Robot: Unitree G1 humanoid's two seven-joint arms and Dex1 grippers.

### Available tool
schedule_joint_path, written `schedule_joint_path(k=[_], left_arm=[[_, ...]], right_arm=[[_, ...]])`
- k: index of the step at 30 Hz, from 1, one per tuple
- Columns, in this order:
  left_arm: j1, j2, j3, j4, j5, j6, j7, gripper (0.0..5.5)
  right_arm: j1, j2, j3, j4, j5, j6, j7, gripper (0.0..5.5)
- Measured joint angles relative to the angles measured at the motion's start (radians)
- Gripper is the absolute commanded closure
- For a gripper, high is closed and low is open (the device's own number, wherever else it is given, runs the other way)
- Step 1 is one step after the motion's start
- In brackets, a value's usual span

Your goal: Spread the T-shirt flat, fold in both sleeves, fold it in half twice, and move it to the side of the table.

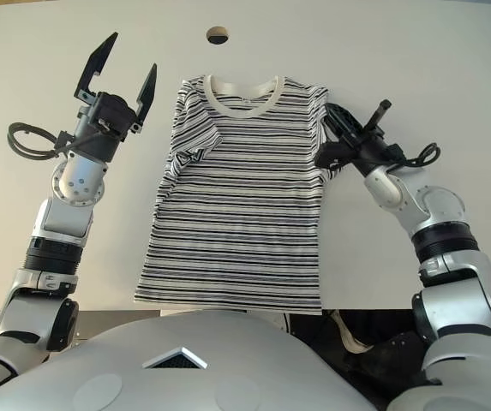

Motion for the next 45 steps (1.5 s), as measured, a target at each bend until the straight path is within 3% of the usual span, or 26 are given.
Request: schedule_joint_path(k=[10, 24, 27, 30, 35, 40, 45], left_arm=[[0.000, -0.021, -0.002, 0.039, 0.001, -0.009, 0.001, 2.54], [-0.013, 0.003, 0.007, 0.088, 0.010, -0.033, 0.001, 2.54], [0.024, 0.105, 0.034, 0.052, 0.013, -0.061, -0.044, 2.54], [0.212, 0.297, 0.045, -0.041, 0.022, -0.153, -0.154, 2.54], [0.539, 0.593, 0.056, -0.193, 0.022, -0.247, -0.376, 2.54], [0.631, 0.744, 0.078, -0.316, -0.044, -0.252, -0.538, 2.54], [0.597, 0.766, 0.022, -0.370, -0.100, -0.245, -0.656, 2.54]], right_arm=[[-0.040, 0.124, 0.075, -0.004, -0.084, 0.014, 0.044, 5.38], [0.008, 0.095, 0.052, -0.093, -0.069, -0.002, 0.065, 3.00], [0.159, -0.010, -0.084, -0.315, 0.108, -0.037, 0.119, 3.00], [0.432, -0.178, -0.269, -0.508, 0.331, -0.068, 0.216, 3.00], [0.973, -0.327, -0.446, -0.730, 0.338, -0.058, 0.389, 3.00], [1.208, -0.370, -0.560, -0.906, 0.250, -0.044, 0.563, 3.00], [1.257, -0.369, -0.590, -0.987, 0.244, -0.043, 0.669, 3.00]])
